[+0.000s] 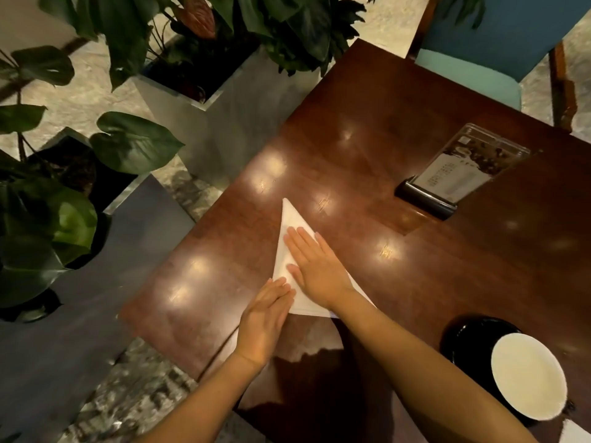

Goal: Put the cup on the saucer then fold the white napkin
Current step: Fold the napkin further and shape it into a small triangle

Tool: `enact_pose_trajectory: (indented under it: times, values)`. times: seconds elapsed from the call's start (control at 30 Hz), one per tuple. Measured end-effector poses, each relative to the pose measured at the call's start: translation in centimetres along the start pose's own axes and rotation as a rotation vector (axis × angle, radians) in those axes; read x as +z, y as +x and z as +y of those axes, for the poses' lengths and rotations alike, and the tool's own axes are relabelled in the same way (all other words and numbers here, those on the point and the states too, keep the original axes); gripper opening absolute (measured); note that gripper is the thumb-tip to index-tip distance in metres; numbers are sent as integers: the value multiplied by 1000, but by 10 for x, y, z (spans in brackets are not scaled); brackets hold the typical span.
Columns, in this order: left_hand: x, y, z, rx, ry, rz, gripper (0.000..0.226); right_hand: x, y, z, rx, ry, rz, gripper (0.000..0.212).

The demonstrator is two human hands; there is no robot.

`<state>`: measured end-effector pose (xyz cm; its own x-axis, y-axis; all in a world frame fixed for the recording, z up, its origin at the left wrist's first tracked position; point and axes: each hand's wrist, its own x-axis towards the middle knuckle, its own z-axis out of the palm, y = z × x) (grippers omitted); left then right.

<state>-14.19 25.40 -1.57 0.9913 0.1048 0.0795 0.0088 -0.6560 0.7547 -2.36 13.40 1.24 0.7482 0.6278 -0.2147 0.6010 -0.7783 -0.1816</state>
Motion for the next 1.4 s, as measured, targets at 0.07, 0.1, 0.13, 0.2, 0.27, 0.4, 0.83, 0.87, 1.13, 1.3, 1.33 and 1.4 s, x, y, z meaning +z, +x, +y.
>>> enact_pose_trajectory:
  times: [0.07,0.1,0.13,0.2,0.27,0.4,0.83,0.87,1.13,1.3,1.33,1.4]
  values:
    - [2,0,-2,91,41,19,40,3,10,5,19,-10,26,57]
    - [4,0,-4,122,68,41,40,2,15,6,23,3,35,58]
    - [6,0,-7,143,78,71,38,1,21,7,22,16,45,60]
    - [10,-1,-12,170,92,125,31,-2,38,9,28,31,40,63]
    - [13,-2,-16,189,101,147,24,-8,53,11,47,27,28,62]
    - [13,-4,-17,189,71,132,25,-16,78,19,62,26,32,58]
    - [2,0,2,171,158,106,22,-65,117,30,101,386,-146,26]
    - [1,0,4,175,176,107,22,-69,117,30,110,430,-167,21]
    - [-23,-5,16,-257,18,177,47,-87,113,33,165,618,-77,16]
    - [-30,1,22,-333,86,154,50,-86,110,39,222,706,-65,20]
    - [-31,4,24,-349,81,155,47,-86,109,40,229,717,-62,19]
    - [-31,11,26,-388,57,142,39,-85,108,40,239,735,-56,17]
